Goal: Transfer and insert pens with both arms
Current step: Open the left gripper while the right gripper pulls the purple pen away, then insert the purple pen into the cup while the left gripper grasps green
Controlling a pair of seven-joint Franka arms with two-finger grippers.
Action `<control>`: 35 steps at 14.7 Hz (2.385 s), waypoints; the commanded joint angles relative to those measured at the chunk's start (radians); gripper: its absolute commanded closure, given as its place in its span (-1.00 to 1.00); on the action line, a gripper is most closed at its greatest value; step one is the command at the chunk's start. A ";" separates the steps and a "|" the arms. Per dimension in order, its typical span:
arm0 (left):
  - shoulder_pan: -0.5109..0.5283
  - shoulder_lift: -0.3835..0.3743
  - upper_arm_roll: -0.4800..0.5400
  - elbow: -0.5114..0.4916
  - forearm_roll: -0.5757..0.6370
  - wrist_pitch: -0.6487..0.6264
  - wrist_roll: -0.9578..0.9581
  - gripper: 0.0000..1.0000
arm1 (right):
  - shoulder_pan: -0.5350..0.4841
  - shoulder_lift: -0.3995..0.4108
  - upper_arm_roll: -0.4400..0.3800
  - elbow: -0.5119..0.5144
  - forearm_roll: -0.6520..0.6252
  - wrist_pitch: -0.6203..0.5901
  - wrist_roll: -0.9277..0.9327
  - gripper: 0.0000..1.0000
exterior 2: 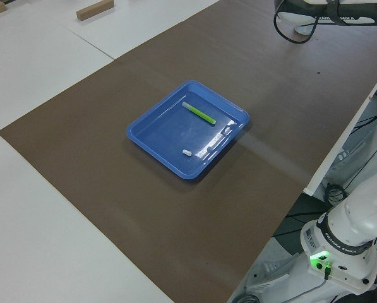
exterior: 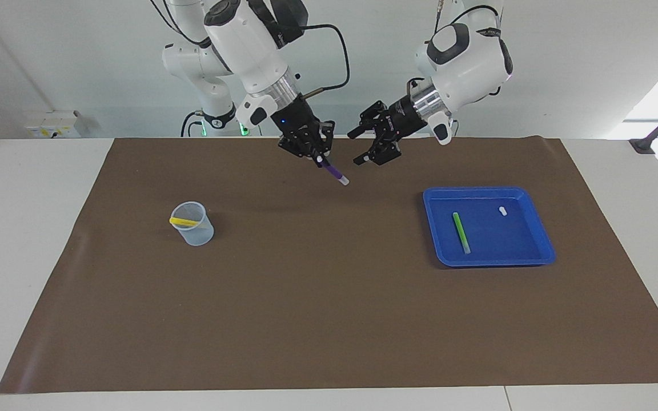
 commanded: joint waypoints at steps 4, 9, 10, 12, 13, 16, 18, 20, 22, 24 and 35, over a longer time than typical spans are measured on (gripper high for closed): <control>0.096 -0.075 0.008 -0.115 0.210 -0.082 0.294 -1.00 | -0.014 -0.050 -0.132 -0.102 -0.235 -0.046 -0.257 1.00; 0.286 -0.073 0.008 -0.118 0.386 -0.212 0.749 -1.00 | -0.014 -0.092 -0.270 -0.123 -0.394 -0.152 -0.454 1.00; 0.314 -0.061 0.008 -0.124 0.435 -0.209 0.833 -1.00 | -0.016 -0.105 -0.300 -0.137 -0.398 -0.153 -0.486 1.00; 0.369 -0.028 0.008 -0.141 0.518 -0.198 1.016 -1.00 | -0.017 -0.119 -0.350 -0.171 -0.401 -0.149 -0.547 1.00; 0.386 -0.012 0.008 -0.144 0.529 -0.197 1.106 -1.00 | -0.019 -0.131 -0.375 -0.198 -0.401 -0.137 -0.569 1.00; 0.389 0.037 0.008 -0.160 0.667 -0.096 1.334 -1.00 | -0.019 -0.174 -0.395 -0.324 -0.401 -0.005 -0.575 1.00; 0.383 0.075 0.008 -0.169 0.704 0.001 1.416 -1.00 | -0.020 -0.178 -0.403 -0.370 -0.400 0.046 -0.574 1.00; 0.371 0.135 0.008 -0.169 0.742 0.077 1.512 -1.00 | -0.020 -0.174 -0.415 -0.404 -0.397 0.081 -0.566 1.00; 0.348 0.201 0.008 -0.169 0.822 0.176 1.526 -1.00 | -0.022 -0.167 -0.416 -0.439 -0.389 0.112 -0.565 1.00; 0.339 0.244 0.008 -0.169 0.862 0.240 1.544 -1.00 | -0.022 -0.147 -0.417 -0.461 -0.383 0.152 -0.562 1.00; 0.326 0.302 0.008 -0.177 0.922 0.300 1.581 -0.33 | -0.023 -0.118 -0.420 -0.406 -0.382 0.155 -0.511 -1.00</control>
